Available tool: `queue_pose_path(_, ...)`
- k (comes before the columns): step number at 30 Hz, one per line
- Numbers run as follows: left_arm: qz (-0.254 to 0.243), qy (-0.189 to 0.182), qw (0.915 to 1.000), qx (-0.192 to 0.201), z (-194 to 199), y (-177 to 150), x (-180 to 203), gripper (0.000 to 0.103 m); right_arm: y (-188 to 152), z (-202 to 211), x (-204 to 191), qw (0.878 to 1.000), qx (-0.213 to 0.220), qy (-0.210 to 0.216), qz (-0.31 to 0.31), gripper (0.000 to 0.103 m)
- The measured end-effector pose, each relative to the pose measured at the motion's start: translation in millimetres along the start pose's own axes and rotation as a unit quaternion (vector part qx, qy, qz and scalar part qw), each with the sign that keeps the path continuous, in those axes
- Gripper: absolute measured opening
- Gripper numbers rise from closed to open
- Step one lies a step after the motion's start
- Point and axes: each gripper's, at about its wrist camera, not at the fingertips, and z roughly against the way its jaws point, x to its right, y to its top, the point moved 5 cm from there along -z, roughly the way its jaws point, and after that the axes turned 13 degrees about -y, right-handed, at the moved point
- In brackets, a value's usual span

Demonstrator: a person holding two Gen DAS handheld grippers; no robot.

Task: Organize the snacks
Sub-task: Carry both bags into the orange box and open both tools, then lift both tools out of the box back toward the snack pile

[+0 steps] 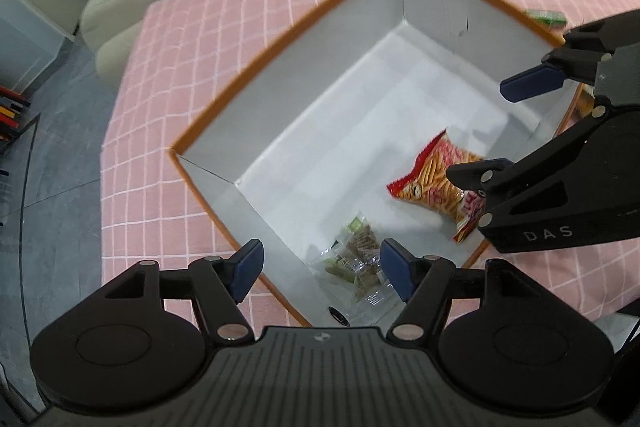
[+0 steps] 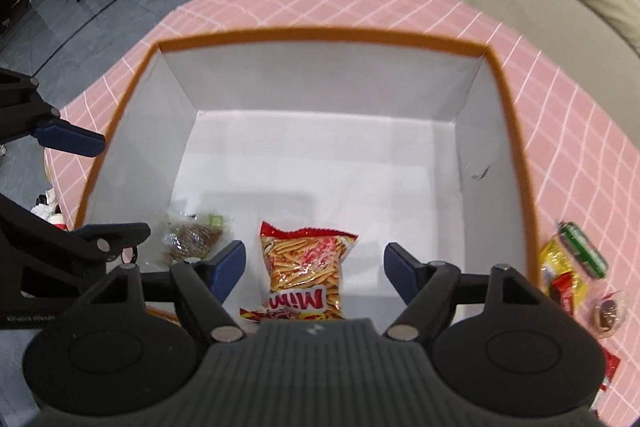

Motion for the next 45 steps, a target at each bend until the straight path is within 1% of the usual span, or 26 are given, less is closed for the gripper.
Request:
queue_pose_path(8, 0.007, 0.025, 0.9971, 0.072, 39.1, -1.3, 20.2, 0.079, -6.4, 51.3, 21.5, 0.997, 0.063, -0.025, -0.044, 0.074)
queue_pose_path(14, 0.021, 0.044, 0.9905, 0.129, 64.8, -4.8, 35.9, 0.079, -26.3, 86.3, 39.1, 0.988, 0.115, -0.05, -0.086, 0.074)
queue_pose_path(17, 0.02, 0.054, 0.9855, 0.16, 75.0, -8.5, 48.1, 0.079, -42.9, 104.9, 45.7, 0.982, 0.148, -0.061, -0.098, 0.085)
queue_pose_path(20, 0.015, 0.049, 0.9802, 0.191, 83.6, -12.5, 62.3, 0.079, -62.9, 120.2, 53.0, 0.976, 0.171, -0.077, -0.111, 0.085)
queue_pose_path(24, 0.013, 0.028, 0.9734, 0.227, 89.1, -17.8, 80.3, 0.079, -92.7, 131.0, 66.5, 0.965, 0.191, -0.103, -0.147, 0.085)
queue_pose_path(26, 0.017, 0.014, 0.9702, 0.241, 89.0, -21.2, 90.4, 0.079, -106.6, 133.7, 73.8, 0.961, 0.194, -0.111, -0.165, 0.085)
queue_pose_path(28, 0.024, -0.008, 0.9677, 0.251, 85.3, -23.5, 100.0, 0.078, -123.3, 137.1, 81.9, 0.955, 0.196, -0.123, -0.184, 0.085)
queue_pose_path(31, 0.029, -0.043, 0.9658, 0.254, 75.4, -24.6, 114.1, 0.076, -149.1, 137.8, 90.7, 0.949, 0.196, -0.145, -0.201, 0.085)
queue_pose_path(34, 0.031, -0.068, 0.9642, 0.254, 62.6, -23.7, 127.3, 0.076, -174.6, 132.8, 96.4, 0.946, 0.191, -0.161, -0.208, 0.085)
queue_pose_path(38, 0.028, -0.097, 0.9638, 0.247, 44.5, -22.2, 142.8, 0.076, -204.6, 118.9, 103.6, 0.944, 0.168, -0.181, -0.22, 0.083)
queue_pose_path(42, 0.017, -0.119, 0.965, 0.233, 25.7, -26.5, 160.8, 0.076, -234.8, 101.4, 115.3, 0.939, 0.134, -0.199, -0.246, 0.083)
queue_pose_path(45, 0.022, -0.135, 0.9659, 0.22, 11.1, -28.3, 169.0, 0.076, -249.6, 88.9, 123.2, 0.938, 0.108, -0.194, -0.267, 0.082)
